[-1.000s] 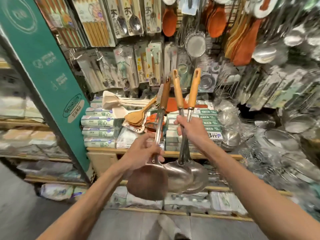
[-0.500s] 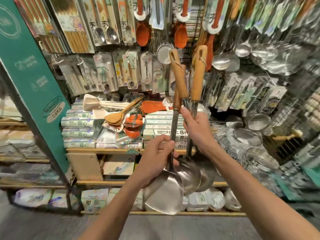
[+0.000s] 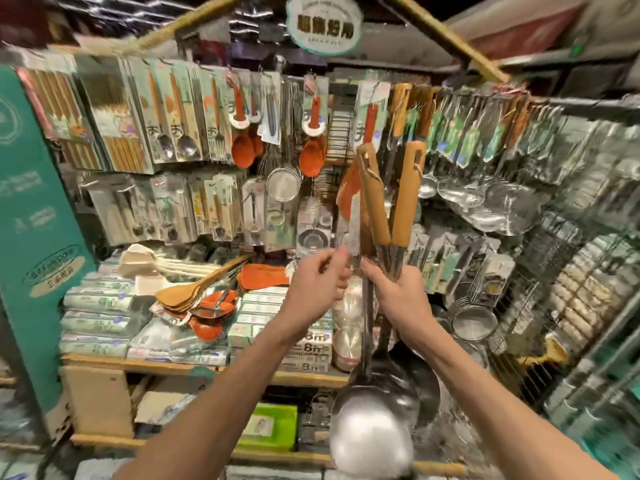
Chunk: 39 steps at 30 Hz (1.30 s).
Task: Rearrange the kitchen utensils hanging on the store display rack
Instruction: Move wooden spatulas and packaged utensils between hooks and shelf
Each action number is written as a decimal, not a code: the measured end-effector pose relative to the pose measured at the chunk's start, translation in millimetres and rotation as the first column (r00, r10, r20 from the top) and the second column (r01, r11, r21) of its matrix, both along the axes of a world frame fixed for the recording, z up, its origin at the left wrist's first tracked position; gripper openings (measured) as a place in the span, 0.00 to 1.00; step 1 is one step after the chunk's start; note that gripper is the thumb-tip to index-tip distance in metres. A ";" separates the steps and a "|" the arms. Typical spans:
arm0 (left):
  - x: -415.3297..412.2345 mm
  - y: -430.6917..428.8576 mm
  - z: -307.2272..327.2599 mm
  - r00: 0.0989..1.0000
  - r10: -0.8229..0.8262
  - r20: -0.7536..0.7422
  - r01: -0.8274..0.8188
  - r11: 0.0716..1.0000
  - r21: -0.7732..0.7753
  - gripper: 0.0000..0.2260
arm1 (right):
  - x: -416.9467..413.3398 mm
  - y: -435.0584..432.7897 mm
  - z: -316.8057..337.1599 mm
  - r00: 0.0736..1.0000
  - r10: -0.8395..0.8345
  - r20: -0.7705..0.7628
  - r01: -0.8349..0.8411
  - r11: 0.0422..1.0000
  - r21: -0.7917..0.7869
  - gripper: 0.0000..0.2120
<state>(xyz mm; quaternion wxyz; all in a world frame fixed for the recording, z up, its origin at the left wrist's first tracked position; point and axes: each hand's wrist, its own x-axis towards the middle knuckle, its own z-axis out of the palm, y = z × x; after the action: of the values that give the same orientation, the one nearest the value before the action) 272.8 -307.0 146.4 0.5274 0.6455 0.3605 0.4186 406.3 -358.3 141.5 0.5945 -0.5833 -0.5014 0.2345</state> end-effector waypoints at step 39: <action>192.3 239.5 46.0 0.991 -0.080 0.103 0.082 0.996 -0.020 0.16 | 219.3 171.7 20.9 0.916 -0.384 -0.112 0.387 0.922 0.002 0.22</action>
<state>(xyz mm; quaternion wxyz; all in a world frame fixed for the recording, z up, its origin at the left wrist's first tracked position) 465.1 -67.5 192.4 0.5694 0.6309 0.3116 0.4250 625.5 -186.7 162.4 0.6627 -0.6495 -0.3463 0.1383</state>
